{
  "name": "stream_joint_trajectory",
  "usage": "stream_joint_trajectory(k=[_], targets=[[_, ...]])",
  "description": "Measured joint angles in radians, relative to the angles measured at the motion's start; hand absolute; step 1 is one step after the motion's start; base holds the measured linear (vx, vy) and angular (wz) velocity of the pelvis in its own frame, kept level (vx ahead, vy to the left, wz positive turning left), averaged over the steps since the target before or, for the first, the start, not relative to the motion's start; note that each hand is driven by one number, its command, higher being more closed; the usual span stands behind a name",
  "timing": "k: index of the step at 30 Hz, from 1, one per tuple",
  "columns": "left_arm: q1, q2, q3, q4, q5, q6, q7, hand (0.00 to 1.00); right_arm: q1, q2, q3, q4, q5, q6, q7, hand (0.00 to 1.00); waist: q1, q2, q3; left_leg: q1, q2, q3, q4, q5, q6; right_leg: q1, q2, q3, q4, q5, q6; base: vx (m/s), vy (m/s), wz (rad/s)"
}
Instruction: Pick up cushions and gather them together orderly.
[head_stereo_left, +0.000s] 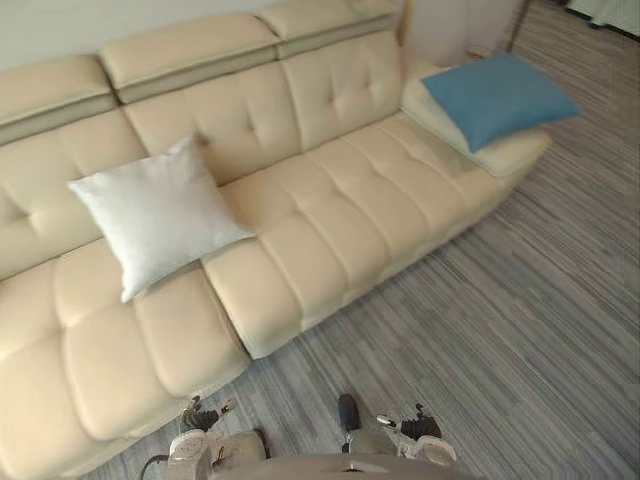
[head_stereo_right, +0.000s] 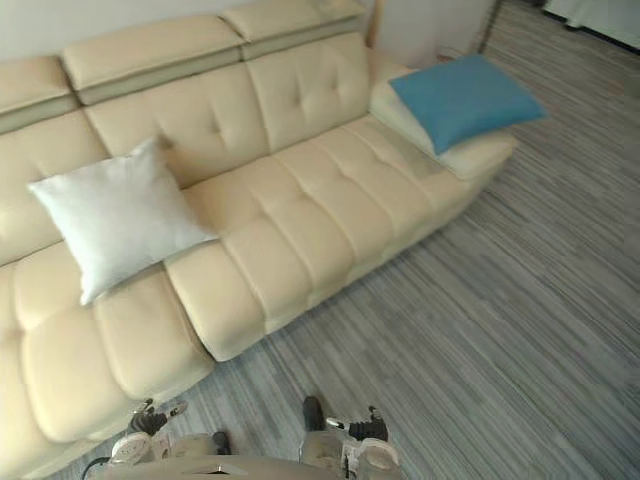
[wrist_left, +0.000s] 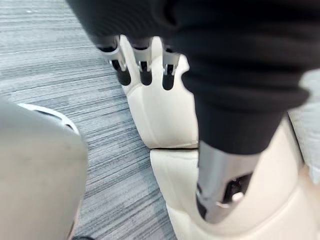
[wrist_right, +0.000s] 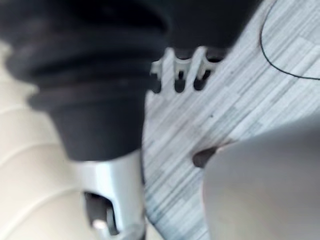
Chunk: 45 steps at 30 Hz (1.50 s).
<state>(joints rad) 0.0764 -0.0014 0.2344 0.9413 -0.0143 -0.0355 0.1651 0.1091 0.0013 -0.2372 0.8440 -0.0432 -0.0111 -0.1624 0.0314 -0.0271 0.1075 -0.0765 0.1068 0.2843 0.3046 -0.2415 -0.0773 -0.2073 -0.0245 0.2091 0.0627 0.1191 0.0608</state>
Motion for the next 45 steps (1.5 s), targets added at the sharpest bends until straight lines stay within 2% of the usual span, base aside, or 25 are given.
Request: stream_joint_trajectory(k=[2,3,4,5,8,11,13,14,15,16,19,21,25,27,29,31,32,33,36,37,39,41,43,44,45], targets=[[-0.003,0.003,0.000,0.016,0.018,0.005,-0.005,0.00,-0.040,0.000,0.013,0.012,-0.001,-0.003,0.000,0.00,0.005,0.005,-0.002,0.012,0.041,0.112,-0.006,0.000,0.011,-0.038,0.042,-0.061,-0.055,0.093,-0.047,0.07,-0.054,-1.69],[-0.009,0.005,-0.002,0.014,0.021,0.007,-0.007,0.00,-0.058,-0.003,0.022,0.033,-0.001,-0.003,0.000,0.00,-0.003,0.009,0.002,0.012,0.054,0.168,-0.012,0.003,0.014,-0.052,0.044,-0.163,-0.071,0.086,-0.096,0.11,-0.127,-1.82],[-0.021,0.001,-0.006,0.014,0.022,0.012,-0.013,0.00,-0.079,-0.017,0.012,0.058,-0.001,0.012,0.001,0.00,-0.005,0.023,0.011,0.037,0.078,0.241,-0.014,0.005,0.013,-0.084,0.007,-0.424,0.003,-0.018,-0.164,0.14,-0.107,-1.63],[-0.020,0.001,-0.022,0.015,0.028,0.015,-0.019,0.00,-0.083,-0.027,-0.002,0.065,-0.001,0.014,0.001,0.00,-0.005,0.040,0.021,0.066,0.086,0.273,-0.016,0.005,0.010,-0.087,-0.038,-0.600,0.067,-0.059,-0.192,0.12,-0.077,-1.45],[-0.012,0.013,-0.028,0.024,0.047,0.016,-0.020,0.00,-0.082,-0.045,0.000,0.080,0.001,0.012,0.001,0.00,-0.008,0.051,0.019,0.145,0.084,0.286,-0.043,0.005,0.002,-0.072,-0.060,-0.743,0.155,-0.102,-0.175,0.17,-0.153,-1.14],[-0.022,0.018,-0.062,0.039,0.059,0.015,-0.022,0.00,-0.086,-0.067,-0.002,0.080,0.009,0.007,0.000,0.00,-0.020,0.075,0.021,0.178,0.118,0.286,0.015,0.002,-0.004,-0.087,-0.012,-0.651,0.209,-0.185,-0.144,0.18,-0.165,-1.06],[-0.019,0.015,-0.062,0.055,0.059,0.017,-0.027,0.00,-0.084,-0.067,0.000,0.079,0.010,0.007,-0.001,0.00,-0.024,0.082,0.024,0.104,0.210,0.239,0.294,0.013,0.003,-0.062,0.028,-0.609,0.224,-0.216,-0.152,0.18,-0.119,-0.75],[-0.013,0.007,-0.054,0.052,0.055,0.016,-0.029,0.00,-0.082,-0.061,0.000,0.075,0.010,0.009,-0.005,0.00,-0.024,0.090,0.034,0.052,0.259,0.189,0.470,0.009,0.039,-0.037,0.059,-0.578,0.228,-0.228,-0.168,0.17,-0.053,-0.62],[-0.013,0.000,-0.037,0.047,0.054,0.015,-0.029,0.00,-0.082,-0.060,0.001,0.075,0.011,0.009,-0.011,0.00,-0.020,0.094,0.039,0.028,0.269,0.160,0.539,-0.007,0.055,-0.026,0.073,-0.562,0.231,-0.233,-0.178,0.21,-0.022,-1.32],[-0.011,-0.006,-0.024,0.012,0.053,0.014,-0.027,0.00,-0.079,-0.048,0.004,0.075,0.016,0.013,-0.025,0.00,0.010,0.093,0.049,-0.068,0.230,0.042,0.686,-0.057,0.026,0.010,0.116,-0.486,0.234,-0.258,-0.208,0.19,0.007,-1.23],[-0.009,-0.007,-0.040,-0.031,0.035,0.009,-0.027,0.00,-0.083,-0.049,0.022,0.075,0.018,0.015,-0.030,0.00,0.030,0.079,0.064,-0.194,0.113,-0.045,0.572,-0.089,0.039,0.064,0.129,-0.388,0.207,-0.265,-0.215,0.17,0.063,-1.17],[-0.005,-0.011,-0.040,-0.056,0.035,0.005,-0.027,0.00,-0.078,-0.050,0.023,0.072,0.019,0.016,-0.037,0.00,0.039,0.081,0.068,-0.249,0.083,-0.047,0.437,-0.083,0.041,0.090,0.129,-0.342,0.186,-0.267,-0.212,0.22,0.108,-0.93],[-0.005,-0.020,-0.039,-0.085,0.035,0.003,-0.026,0.00,-0.076,-0.050,0.022,0.068,0.036,0.015,-0.045,0.00,0.078,0.085,0.068,-0.295,0.042,-0.095,-0.032,0.068,0.003,0.151,0.136,-0.264,0.104,-0.274,-0.201,0.26,0.137,-0.84],[-0.005,-0.017,-0.026,-0.084,0.035,0.001,-0.026,0.00,-0.073,-0.042,0.023,0.075,0.045,0.015,-0.048,0.00,0.095,0.075,0.053,-0.304,0.038,-0.113,-0.076,0.185,0.031,0.173,0.134,-0.207,0.091,-0.300,-0.167,0.41,0.217,-0.85],[-0.003,-0.011,0.010,-0.076,0.024,0.001,-0.027,0.00,-0.060,-0.036,0.023,0.076,0.045,0.015,-0.047,0.00,0.096,0.046,0.027,-0.303,0.002,-0.118,-0.026,0.218,0.072,0.161,0.098,-0.173,0.148,-0.365,-0.124,0.47,0.248,-0.53],[-0.003,0.012,0.019,-0.058,0.013,-0.001,-0.025,0.00,-0.028,-0.019,0.017,0.091,0.041,0.015,-0.045,0.00,0.094,-0.019,0.002,-0.281,-0.055,-0.096,0.004,0.200,0.082,0.110,0.041,-0.162,0.343,-0.452,-0.009,0.58,0.226,-0.22],[-0.005,0.036,0.014,-0.041,0.014,0.001,-0.025,0.00,-0.034,-0.010,0.015,0.096,0.038,0.015,-0.044,0.00,0.074,-0.034,0.007,-0.257,-0.074,-0.092,0.040,0.149,0.096,0.025,0.011,-0.169,0.585,-0.442,0.088,0.54,0.152,0.06],[-0.004,0.054,0.003,-0.025,0.013,0.013,-0.022,0.00,-0.033,-0.008,-0.002,0.079,0.040,0.014,-0.040,0.00,0.055,-0.034,0.013,-0.210,-0.084,-0.096,0.071,0.097,0.116,-0.050,-0.018,-0.187,0.816,-0.363,0.117,0.55,0.157,0.13],[0.012,0.061,-0.034,-0.022,0.016,0.024,-0.016,0.00,-0.032,-0.012,-0.011,0.058,0.039,0.007,-0.036,0.00,0.043,-0.010,0.029,-0.027,-0.093,-0.110,0.068,-0.012,0.127,-0.102,-0.099,-0.331,1.009,-0.378,0.011,0.60,0.114,0.10],[0.015,0.058,-0.051,-0.026,0.016,0.024,-0.018,0.00,-0.027,-0.004,-0.007,0.031,0.037,0.006,-0.035,0.00,0.039,-0.009,0.029,0.034,-0.090,-0.123,0.048,-0.046,0.123,-0.140,-0.117,-0.390,0.969,-0.400,-0.017,0.67,0.053,0.23],[0.004,0.046,-0.074,-0.025,0.016,0.024,-0.019,0.00,-0.040,-0.005,-0.004,0.017,0.037,0.004,-0.034,0.00,0.023,-0.009,0.030,0.089,-0.083,-0.140,0.022,-0.082,0.115,-0.222,-0.128,-0.438,0.841,-0.404,-0.015,0.51,-0.015,0.32],[-0.002,0.029,-0.080,-0.012,0.016,0.025,-0.019,0.00,-0.063,-0.012,-0.017,0.014,0.039,0.003,-0.033,0.00,0.012,0.007,0.045,0.169,-0.057,-0.150,-0.026,-0.105,0.100,-0.272,-0.105,-0.462,0.585,-0.357,-0.016,0.65,-0.078,0.28],[-0.014,0.031,-0.090,0.003,0.018,0.025,-0.019,0.00,-0.080,-0.011,-0.018,0.022,0.038,0.006,-0.033,0.00,-0.013,0.009,0.058,0.282,-0.036,-0.190,-0.118,-0.116,0.094,-0.273,-0.060,-0.433,0.206,-0.184,0.007,0.84,-0.187,0.53],[-0.016,0.033,-0.092,0.018,0.020,0.025,-0.019,0.00,-0.085,-0.012,-0.019,0.030,0.038,0.006,-0.034,0.00,-0.018,0.003,0.065,0.310,-0.033,-0.215,-0.126,-0.120,0.089,-0.264,-0.055,-0.395,0.149,-0.072,0.010,0.97,-0.271,0.78],[-0.028,0.027,-0.092,0.036,0.023,0.025,-0.020,0.00,-0.095,-0.018,-0.022,0.034,0.038,0.007,-0.033,0.00,-0.025,0.014,0.066,0.331,-0.005,-0.261,-0.105,-0.123,0.081,-0.245,-0.035,-0.368,0.186,0.051,-0.050,0.78,-0.249,0.66]])
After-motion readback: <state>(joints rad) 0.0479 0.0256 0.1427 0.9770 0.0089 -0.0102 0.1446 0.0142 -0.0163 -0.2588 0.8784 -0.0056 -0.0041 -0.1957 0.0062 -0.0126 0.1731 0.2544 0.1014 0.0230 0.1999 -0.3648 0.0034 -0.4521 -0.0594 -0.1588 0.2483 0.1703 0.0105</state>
